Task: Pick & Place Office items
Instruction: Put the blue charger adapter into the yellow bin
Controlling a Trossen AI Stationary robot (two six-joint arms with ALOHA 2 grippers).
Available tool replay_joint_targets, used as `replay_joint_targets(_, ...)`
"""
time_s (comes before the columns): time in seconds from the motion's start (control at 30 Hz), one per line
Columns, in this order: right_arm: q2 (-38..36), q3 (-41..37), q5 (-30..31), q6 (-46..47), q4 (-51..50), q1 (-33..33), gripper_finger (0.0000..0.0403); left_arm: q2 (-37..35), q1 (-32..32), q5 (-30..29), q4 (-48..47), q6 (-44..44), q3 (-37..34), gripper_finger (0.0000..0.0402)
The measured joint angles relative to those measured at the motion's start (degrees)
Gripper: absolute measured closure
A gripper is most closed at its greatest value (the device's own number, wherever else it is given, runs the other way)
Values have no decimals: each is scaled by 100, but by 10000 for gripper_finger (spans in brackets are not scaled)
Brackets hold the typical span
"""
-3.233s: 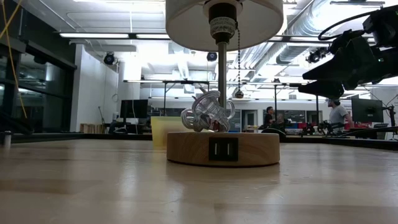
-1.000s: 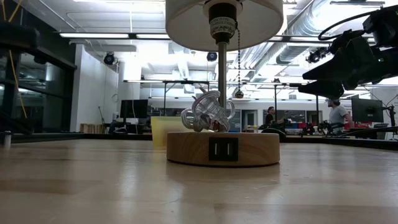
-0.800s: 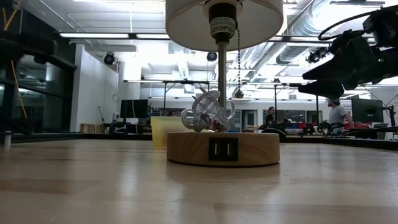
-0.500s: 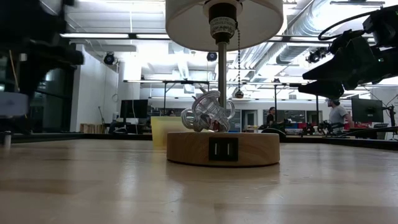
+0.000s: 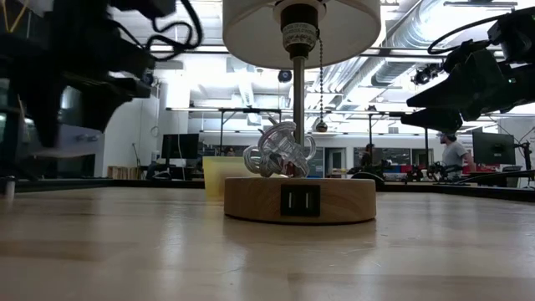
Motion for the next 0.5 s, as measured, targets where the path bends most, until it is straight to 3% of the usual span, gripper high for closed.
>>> replay_joint_targets(0.5,0,0,0,1,-1,0,78,0,1649,49,163,699,-2,183)
